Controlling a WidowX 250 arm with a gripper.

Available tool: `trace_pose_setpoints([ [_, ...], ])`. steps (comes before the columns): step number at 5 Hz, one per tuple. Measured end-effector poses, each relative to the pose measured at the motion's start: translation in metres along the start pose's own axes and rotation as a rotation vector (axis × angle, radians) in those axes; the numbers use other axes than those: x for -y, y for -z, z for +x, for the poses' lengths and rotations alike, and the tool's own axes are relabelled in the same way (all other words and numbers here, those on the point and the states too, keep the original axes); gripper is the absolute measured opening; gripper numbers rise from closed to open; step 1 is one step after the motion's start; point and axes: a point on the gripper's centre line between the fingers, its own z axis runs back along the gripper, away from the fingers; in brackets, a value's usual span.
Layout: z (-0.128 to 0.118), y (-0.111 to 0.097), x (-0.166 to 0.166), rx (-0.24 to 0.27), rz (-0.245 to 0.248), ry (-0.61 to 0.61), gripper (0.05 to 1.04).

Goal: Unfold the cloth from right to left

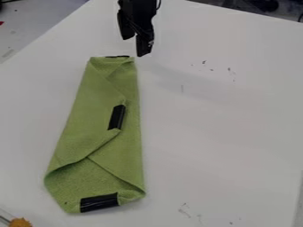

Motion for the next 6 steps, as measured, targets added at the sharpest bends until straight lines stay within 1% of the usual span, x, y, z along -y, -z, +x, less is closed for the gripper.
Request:
trace_pose_setpoints([
  [1, -0.007, 0.018, 0.008, -0.04, -0.033, -0.007, 1.0],
  [2, -0.019, 0.026, 0.019, -0.078, -0.059, -0.088, 1.0],
  [3, -0.027, 0.006, 0.031, -0.07, -0.037, -0.203, 1.0],
  [4, -0.048, -0.008, 0.062, -0.123, -0.071, -0.38, 0.999],
  [5, -0.07, -0.012, 0.083, -0.126, -0.079, -0.483, 0.999],
  [6, -0.078, -0.01, 0.091, -0.126, -0.086, -0.515, 1.0],
])
